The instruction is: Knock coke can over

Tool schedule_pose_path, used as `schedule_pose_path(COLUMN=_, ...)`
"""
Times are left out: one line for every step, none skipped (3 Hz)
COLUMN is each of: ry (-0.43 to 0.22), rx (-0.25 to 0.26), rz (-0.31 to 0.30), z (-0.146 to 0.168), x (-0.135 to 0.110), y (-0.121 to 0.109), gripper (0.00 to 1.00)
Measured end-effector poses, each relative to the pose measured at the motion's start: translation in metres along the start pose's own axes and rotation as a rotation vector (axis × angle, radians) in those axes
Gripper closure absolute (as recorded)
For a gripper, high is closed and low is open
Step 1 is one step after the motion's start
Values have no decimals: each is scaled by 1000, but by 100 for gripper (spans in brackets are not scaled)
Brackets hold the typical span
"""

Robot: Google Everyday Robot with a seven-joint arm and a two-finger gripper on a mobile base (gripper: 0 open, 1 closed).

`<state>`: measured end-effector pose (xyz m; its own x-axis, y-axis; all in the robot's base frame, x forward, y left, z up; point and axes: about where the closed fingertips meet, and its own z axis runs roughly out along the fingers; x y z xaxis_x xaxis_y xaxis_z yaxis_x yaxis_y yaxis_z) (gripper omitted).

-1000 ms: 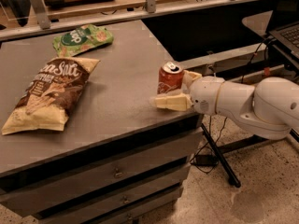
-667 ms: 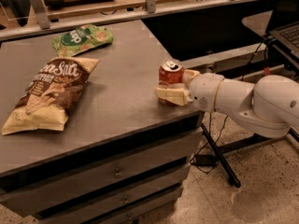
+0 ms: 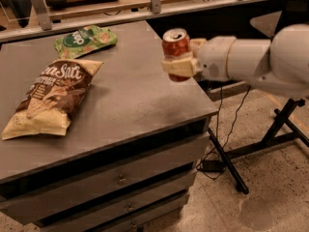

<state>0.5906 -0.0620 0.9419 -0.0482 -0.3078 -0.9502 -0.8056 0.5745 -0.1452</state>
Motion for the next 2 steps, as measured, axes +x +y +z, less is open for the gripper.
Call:
schedule_pose_path(ry=100, rx=-76, rz=-57, z=9, x=-23, y=-26, gripper=100)
schedule_pose_path(ry=227, rx=-130, rz=-193, z=24, x=-33, y=-50, gripper=100)
